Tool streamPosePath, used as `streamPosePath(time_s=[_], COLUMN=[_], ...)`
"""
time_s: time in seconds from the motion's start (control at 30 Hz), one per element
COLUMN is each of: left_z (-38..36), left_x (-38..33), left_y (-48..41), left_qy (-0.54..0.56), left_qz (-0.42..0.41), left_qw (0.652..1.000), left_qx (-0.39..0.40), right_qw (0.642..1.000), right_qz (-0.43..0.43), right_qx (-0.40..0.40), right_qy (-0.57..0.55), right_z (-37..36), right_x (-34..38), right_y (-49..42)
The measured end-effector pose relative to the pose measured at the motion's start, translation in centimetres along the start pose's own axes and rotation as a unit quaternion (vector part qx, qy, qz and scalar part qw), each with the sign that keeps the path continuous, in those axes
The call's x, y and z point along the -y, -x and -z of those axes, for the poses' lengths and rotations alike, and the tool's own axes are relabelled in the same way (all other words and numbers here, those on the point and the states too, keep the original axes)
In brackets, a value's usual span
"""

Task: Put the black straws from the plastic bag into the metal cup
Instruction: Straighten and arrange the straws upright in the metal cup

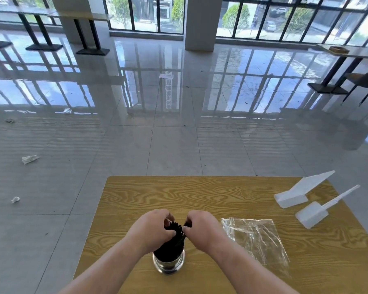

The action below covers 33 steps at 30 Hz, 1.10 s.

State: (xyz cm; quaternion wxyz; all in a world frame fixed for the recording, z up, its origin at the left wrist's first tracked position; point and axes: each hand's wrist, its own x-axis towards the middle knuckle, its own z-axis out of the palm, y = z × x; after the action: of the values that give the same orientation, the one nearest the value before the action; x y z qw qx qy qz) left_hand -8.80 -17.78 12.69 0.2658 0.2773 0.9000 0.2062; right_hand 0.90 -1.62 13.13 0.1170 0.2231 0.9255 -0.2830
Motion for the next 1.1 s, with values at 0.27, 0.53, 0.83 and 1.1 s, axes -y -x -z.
streamPosePath(time_s=[0.27,0.53,0.83,1.1], left_z=[1.8,2.6,5.2,6.2], left_x=[-2.3,-3.7,-4.0,-5.7], left_y=[0.4,0.1,-1.7,-0.3], left_qy=[0.031,0.050,0.562,0.739], left_qz=[-0.019,-0.067,0.070,0.149], left_qw=[0.998,0.996,0.813,0.656], left_qx=[0.055,-0.006,-0.132,0.033], right_qw=[0.994,0.993,0.910,0.930], right_qz=[0.067,0.112,0.071,0.002], right_qx=[0.008,-0.016,0.020,-0.001], right_qy=[0.085,-0.021,-0.408,-0.368], right_z=[7.0,11.6,8.9,4.7], right_x=[4.7,7.1,3.7,4.0], right_y=[0.0,1.7,1.6,1.0])
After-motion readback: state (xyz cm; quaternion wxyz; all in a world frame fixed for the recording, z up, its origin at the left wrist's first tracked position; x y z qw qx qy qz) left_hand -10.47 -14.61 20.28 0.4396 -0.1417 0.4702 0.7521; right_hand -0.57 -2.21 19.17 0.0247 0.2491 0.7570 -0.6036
